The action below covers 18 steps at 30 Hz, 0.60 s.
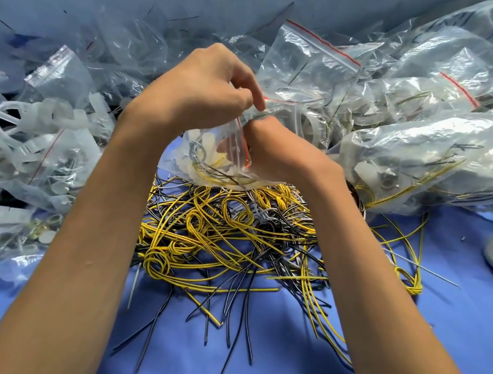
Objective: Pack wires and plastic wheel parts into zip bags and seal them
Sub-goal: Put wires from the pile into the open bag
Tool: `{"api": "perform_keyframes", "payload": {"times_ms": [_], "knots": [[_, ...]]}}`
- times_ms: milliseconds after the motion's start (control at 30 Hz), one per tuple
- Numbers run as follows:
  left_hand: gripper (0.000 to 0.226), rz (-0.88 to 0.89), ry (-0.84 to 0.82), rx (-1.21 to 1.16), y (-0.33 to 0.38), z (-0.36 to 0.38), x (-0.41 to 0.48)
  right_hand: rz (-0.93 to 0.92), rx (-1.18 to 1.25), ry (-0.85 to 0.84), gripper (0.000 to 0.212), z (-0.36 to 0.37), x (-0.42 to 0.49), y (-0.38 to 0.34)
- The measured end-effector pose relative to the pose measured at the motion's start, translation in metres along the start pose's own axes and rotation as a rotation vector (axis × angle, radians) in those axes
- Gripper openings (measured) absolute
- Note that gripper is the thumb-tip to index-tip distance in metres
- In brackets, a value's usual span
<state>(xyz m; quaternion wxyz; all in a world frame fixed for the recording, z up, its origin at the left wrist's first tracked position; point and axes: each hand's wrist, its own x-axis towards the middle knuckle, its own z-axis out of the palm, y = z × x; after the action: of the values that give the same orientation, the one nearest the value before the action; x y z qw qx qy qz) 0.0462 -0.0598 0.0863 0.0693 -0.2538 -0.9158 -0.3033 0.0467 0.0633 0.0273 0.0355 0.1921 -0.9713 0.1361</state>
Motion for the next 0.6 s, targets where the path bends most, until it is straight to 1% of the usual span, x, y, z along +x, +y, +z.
{"api": "perform_keyframes", "payload": {"times_ms": [67,100,167,267,333,400,500,600], "knots": [[0.036,-0.004,0.007,-0.007,0.0,-0.001,0.0,-0.034,0.086,0.07,0.024,-0.003,-0.001,-0.001],[0.036,-0.005,0.008,-0.009,-0.001,-0.001,0.0,-0.053,0.132,0.075,0.026,-0.005,-0.002,-0.002],[0.036,-0.006,0.0,-0.01,-0.001,0.0,0.0,-0.068,0.146,0.028,0.032,-0.007,-0.004,-0.002],[0.035,-0.008,-0.003,-0.017,-0.001,0.001,0.0,-0.043,0.058,-0.072,0.035,-0.004,-0.006,0.0],[0.034,-0.01,-0.01,-0.015,0.0,0.002,0.0,-0.042,0.024,-0.113,0.034,-0.003,-0.007,0.001],[0.034,-0.006,-0.021,-0.005,0.0,0.003,0.0,-0.013,0.045,-0.162,0.03,-0.001,-0.007,0.001],[0.034,-0.008,-0.02,-0.012,0.0,0.002,0.001,0.012,0.049,-0.211,0.034,0.002,-0.006,0.001],[0.034,-0.008,-0.025,-0.013,0.0,0.002,0.001,-0.031,0.027,-0.2,0.024,0.005,-0.004,0.002]]}}
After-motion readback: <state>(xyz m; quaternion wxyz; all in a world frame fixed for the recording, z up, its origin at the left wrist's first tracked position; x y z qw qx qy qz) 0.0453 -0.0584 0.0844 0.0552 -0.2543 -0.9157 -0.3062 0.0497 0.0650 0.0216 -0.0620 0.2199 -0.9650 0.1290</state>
